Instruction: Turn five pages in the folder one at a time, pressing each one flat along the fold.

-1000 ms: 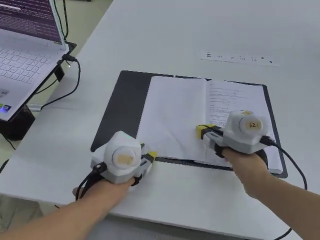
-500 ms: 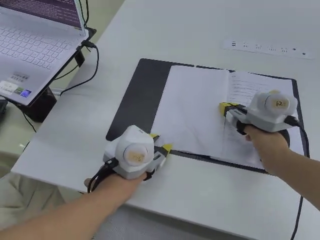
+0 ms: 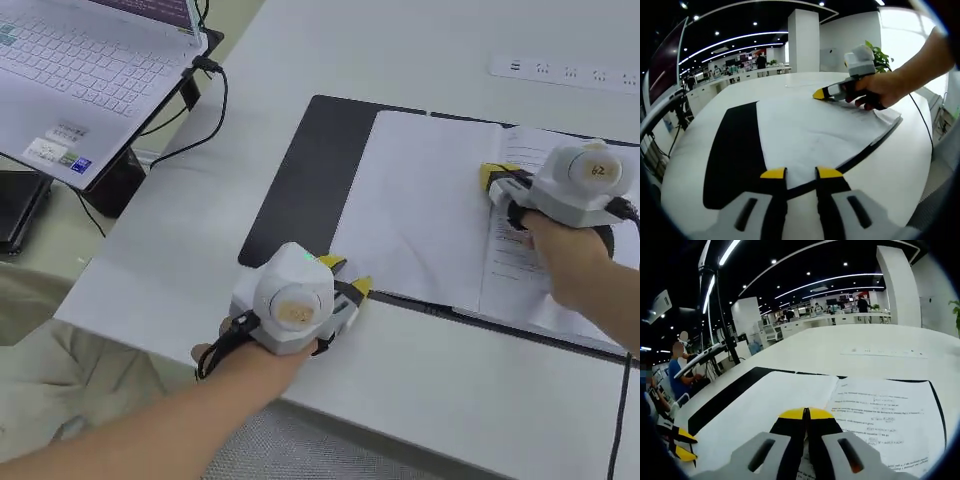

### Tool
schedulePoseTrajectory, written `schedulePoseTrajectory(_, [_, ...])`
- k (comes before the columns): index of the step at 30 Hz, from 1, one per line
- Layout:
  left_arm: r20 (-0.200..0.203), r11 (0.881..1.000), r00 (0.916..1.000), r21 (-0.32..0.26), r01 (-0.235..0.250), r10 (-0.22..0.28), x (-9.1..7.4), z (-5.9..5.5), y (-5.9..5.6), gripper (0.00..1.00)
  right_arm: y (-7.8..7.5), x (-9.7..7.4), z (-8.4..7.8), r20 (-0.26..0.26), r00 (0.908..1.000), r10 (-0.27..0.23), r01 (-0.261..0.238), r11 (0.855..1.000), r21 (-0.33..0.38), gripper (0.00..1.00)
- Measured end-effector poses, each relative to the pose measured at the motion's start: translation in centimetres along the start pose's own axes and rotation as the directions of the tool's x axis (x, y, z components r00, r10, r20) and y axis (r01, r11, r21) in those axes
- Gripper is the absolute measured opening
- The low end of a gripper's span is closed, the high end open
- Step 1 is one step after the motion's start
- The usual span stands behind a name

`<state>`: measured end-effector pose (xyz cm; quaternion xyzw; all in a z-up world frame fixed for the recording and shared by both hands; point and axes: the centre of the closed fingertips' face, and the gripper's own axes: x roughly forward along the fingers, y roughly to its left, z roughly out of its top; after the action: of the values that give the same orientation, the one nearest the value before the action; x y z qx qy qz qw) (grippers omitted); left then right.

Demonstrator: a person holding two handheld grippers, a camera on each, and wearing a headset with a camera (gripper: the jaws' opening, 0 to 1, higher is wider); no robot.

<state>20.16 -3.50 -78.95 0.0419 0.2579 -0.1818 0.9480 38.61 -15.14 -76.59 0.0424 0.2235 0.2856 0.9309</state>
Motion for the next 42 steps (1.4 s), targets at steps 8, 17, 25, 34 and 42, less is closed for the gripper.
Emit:
schedulePoseTrajectory(8, [0.007, 1.0, 1.0, -0.012, -0.002, 0.002, 0.2, 0.1, 0.0, 0.21, -1.9, 2.6, 1.4, 0.007, 0.9992, -0.039, 0.039, 0.999, -0.023, 0.0])
schedulePoseTrajectory(17, [0.011, 1.0, 0.9999, -0.012, -0.002, 0.002, 0.2, 0.1, 0.0, 0.21, -5.3, 6.1, 2.4, -0.004, 0.9951, -0.098, 0.098, 0.995, -0.024, 0.0])
schedulePoseTrajectory(25, [0.013, 1.0, 0.9999, -0.013, -0.002, 0.002, 0.3, 0.1, 0.0, 0.21, -5.9, 7.0, 2.3, -0.002, 0.9944, -0.106, 0.106, 0.994, -0.03, 0.0])
schedulePoseTrajectory(34, [0.014, 1.0, 0.9999, -0.02, -0.002, 0.002, 0.3, 0.1, 0.0, 0.21, -5.2, 6.0, 2.1, -0.012, 0.9946, -0.103, 0.103, 0.995, -0.009, 0.0])
schedulePoseTrajectory(42, [0.019, 0.999, 0.9998, -0.031, -0.005, 0.006, 0.2, 0.1, 0.1, 0.2, -4.3, 4.7, 1.2, -0.024, 0.9965, -0.08, 0.079, 0.996, -0.027, 0.0])
